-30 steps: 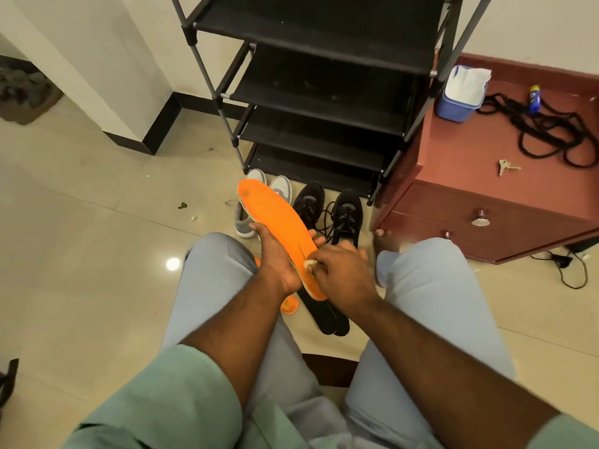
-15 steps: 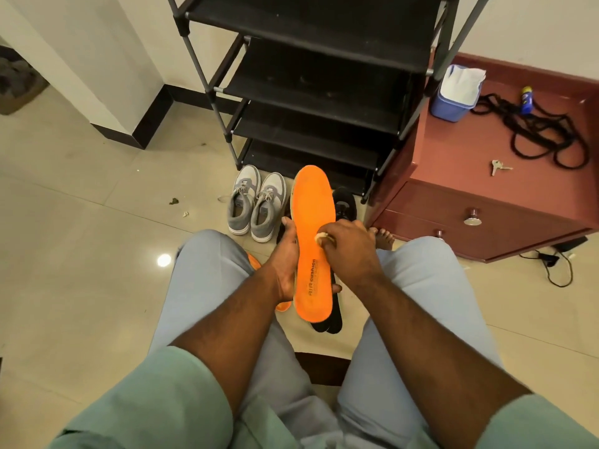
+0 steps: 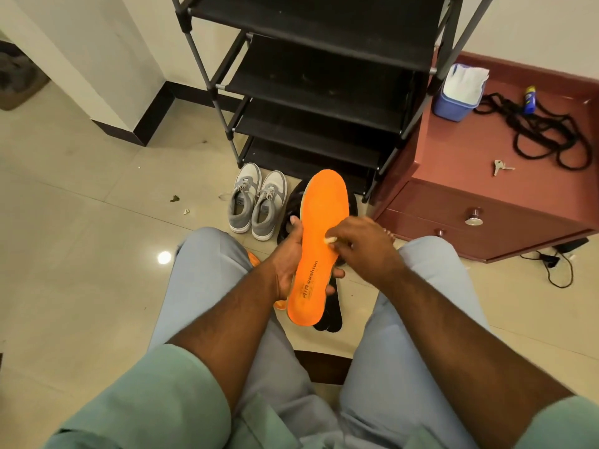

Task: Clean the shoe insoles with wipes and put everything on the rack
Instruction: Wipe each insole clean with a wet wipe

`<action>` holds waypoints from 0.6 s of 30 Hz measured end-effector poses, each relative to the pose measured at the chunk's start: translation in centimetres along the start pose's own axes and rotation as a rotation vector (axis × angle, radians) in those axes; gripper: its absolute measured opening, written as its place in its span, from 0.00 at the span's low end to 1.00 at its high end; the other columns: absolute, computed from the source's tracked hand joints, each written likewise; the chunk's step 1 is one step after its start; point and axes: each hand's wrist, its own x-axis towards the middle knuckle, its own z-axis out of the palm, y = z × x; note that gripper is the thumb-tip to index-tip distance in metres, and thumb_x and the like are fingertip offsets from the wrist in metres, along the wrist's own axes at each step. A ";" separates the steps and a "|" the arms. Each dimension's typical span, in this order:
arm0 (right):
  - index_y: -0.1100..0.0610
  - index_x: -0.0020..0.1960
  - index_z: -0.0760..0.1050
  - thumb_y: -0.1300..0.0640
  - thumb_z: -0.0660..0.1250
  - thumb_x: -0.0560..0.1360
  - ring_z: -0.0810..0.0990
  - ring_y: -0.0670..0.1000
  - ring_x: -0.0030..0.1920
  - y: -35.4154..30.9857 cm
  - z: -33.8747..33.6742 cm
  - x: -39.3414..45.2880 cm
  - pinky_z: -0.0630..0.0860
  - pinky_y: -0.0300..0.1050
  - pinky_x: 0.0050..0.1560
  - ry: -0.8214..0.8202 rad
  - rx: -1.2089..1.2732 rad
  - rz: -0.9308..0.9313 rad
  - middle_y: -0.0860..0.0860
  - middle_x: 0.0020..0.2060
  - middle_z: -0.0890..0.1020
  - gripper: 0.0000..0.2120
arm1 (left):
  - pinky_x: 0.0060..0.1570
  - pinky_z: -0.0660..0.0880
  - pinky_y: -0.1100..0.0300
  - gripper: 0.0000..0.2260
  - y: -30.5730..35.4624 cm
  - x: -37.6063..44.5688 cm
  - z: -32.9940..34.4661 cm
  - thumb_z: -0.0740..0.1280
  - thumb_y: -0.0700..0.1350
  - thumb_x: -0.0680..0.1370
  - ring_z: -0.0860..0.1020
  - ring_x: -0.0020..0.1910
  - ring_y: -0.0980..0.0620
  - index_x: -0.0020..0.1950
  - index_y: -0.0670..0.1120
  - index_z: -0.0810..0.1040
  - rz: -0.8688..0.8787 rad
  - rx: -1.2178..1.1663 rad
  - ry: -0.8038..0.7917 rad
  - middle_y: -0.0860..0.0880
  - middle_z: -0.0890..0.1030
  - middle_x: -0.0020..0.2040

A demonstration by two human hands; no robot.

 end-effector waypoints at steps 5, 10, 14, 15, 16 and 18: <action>0.52 0.54 0.81 0.55 0.68 0.74 0.75 0.53 0.48 -0.1 0.3 -1.6 0.70 0.50 0.51 -0.102 0.018 -0.124 0.49 0.47 0.82 0.09 | 0.34 0.82 0.48 0.42 -0.1 0.2 0.4 0.40 0.75 0.74 0.84 0.39 0.42 0.67 0.48 0.74 -0.015 0.053 0.050 0.41 0.85 0.46; 0.52 0.57 0.80 0.56 0.67 0.76 0.73 0.54 0.51 -0.1 -0.1 -0.7 0.69 0.52 0.54 -0.031 -0.044 -0.009 0.50 0.51 0.81 0.10 | 0.40 0.81 0.46 0.42 -0.1 0.5 0.4 0.41 0.75 0.74 0.84 0.44 0.41 0.69 0.47 0.73 0.023 -0.017 0.087 0.40 0.84 0.51; 0.51 0.53 0.82 0.54 0.71 0.71 0.75 0.53 0.51 -2.5 0.4 -3.3 0.68 0.52 0.50 -0.244 0.019 -0.353 0.47 0.47 0.82 0.10 | 0.49 0.77 0.47 0.46 0.5 0.9 -0.8 0.42 0.76 0.73 0.84 0.47 0.39 0.73 0.44 0.70 0.054 -0.137 0.176 0.38 0.84 0.53; 0.51 0.52 0.82 0.55 0.72 0.71 0.76 0.53 0.50 -2.5 0.4 -3.1 0.69 0.53 0.48 -0.242 -0.008 -0.372 0.48 0.46 0.83 0.10 | 0.50 0.77 0.47 0.46 0.6 0.9 -0.9 0.42 0.76 0.73 0.84 0.47 0.39 0.73 0.44 0.70 0.064 -0.150 0.186 0.38 0.84 0.53; 0.51 0.52 0.82 0.55 0.72 0.71 0.76 0.54 0.49 -2.2 0.4 -2.6 0.69 0.53 0.47 -0.201 -0.041 -0.346 0.48 0.46 0.83 0.11 | 0.48 0.77 0.47 0.44 0.6 0.8 -0.8 0.41 0.76 0.74 0.84 0.46 0.40 0.71 0.44 0.71 0.079 -0.145 0.197 0.38 0.85 0.51; 0.52 0.53 0.82 0.55 0.71 0.72 0.76 0.55 0.47 -1.3 0.3 -1.3 0.68 0.52 0.46 -0.079 -0.110 -0.229 0.49 0.46 0.82 0.10 | 0.44 0.79 0.46 0.40 0.5 0.6 -0.3 0.40 0.74 0.75 0.85 0.41 0.40 0.64 0.47 0.75 0.094 -0.106 0.202 0.39 0.86 0.47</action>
